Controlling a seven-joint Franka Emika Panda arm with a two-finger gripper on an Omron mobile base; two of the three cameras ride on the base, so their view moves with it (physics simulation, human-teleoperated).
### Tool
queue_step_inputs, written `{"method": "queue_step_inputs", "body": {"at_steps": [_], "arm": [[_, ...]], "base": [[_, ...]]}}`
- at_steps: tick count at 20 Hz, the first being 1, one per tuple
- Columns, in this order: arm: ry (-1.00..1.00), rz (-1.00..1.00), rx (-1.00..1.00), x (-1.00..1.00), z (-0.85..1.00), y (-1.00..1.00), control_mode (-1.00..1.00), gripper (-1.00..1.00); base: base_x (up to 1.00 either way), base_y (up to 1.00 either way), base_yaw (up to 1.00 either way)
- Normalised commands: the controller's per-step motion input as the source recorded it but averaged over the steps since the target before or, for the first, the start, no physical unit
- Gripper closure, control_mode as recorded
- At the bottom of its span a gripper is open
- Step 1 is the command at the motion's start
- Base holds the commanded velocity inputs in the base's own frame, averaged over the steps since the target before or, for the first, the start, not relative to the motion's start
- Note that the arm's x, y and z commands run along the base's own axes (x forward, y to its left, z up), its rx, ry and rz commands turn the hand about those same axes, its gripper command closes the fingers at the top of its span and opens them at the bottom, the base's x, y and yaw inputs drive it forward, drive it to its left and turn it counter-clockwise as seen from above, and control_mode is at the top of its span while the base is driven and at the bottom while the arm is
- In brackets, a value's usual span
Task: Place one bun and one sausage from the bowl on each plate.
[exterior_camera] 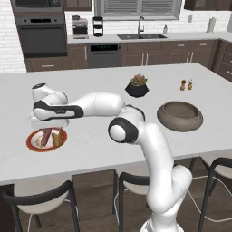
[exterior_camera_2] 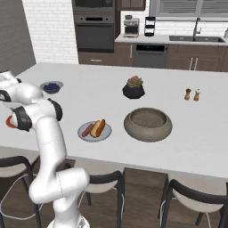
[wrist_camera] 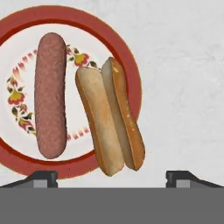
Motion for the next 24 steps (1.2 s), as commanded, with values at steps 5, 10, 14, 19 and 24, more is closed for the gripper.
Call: {"method": "queue_step_inputs", "body": {"at_steps": [5, 10, 14, 19, 24], "arm": [[-0.01, 0.03, 0.04, -0.6, 0.22, -1.0, -1.0, -1.0], [-0.01, 0.03, 0.07, -0.8, 0.28, -1.0, -1.0, -1.0], [0.0, 0.0, 0.12, -0.74, 0.41, -1.0, -1.0, -1.0], [0.0, 0.03, 0.09, -0.46, 0.5, -1.0, -1.0, -1.0], [0.0, 0.03, 0.02, -0.4, 0.43, -0.87, -1.0, -1.0]], "base": [[0.0, 0.0, 0.0], [0.0, 0.0, 0.0], [0.0, 0.0, 0.0], [0.0, 0.0, 0.0], [0.0, 0.0, 0.0]]}}
